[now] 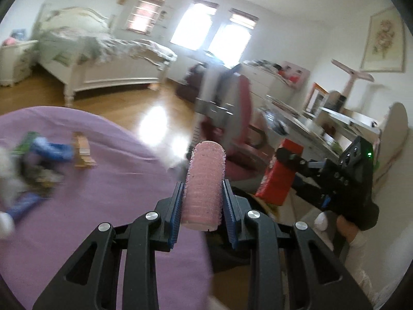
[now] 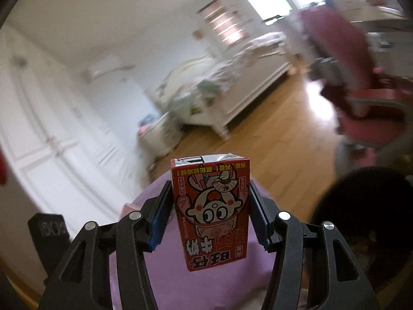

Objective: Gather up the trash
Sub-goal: 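Carry the pink roller and red box over the black bin and open both tools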

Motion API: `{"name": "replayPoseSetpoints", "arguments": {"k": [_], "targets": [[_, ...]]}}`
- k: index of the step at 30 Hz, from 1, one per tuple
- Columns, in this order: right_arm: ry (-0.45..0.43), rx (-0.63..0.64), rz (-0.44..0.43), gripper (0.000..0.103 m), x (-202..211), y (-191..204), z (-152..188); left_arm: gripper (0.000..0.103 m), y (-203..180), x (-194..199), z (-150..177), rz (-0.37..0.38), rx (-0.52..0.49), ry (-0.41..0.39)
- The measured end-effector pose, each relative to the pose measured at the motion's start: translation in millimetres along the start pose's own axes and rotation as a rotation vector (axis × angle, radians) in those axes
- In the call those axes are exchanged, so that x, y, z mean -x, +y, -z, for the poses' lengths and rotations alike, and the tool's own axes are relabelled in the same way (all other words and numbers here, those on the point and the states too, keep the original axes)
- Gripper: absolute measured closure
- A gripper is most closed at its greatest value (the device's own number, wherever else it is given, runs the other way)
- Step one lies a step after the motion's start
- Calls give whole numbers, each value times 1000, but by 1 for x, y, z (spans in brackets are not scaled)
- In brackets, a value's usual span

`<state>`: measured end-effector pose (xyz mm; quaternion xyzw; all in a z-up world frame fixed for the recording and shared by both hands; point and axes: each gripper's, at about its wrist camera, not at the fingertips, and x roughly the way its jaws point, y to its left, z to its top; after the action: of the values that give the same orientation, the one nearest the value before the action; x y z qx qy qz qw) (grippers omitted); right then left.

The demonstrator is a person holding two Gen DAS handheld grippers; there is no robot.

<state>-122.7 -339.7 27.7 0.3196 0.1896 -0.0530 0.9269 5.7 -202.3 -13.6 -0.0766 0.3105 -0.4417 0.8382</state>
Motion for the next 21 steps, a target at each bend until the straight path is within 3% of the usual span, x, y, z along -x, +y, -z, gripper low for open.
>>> {"name": "replayPoseSetpoints", "arguments": {"k": [6,11,21], "targets": [[-81,-61,137,47,43,-73,0,74,-48,-60,1,93,-52,49],[-113,-126,220,47,60,-123,4,74,-65,-95,14,119,-50,96],[-99,-187,269,47,52,-165,8,74,-79,-130,26,112,-69,161]]}}
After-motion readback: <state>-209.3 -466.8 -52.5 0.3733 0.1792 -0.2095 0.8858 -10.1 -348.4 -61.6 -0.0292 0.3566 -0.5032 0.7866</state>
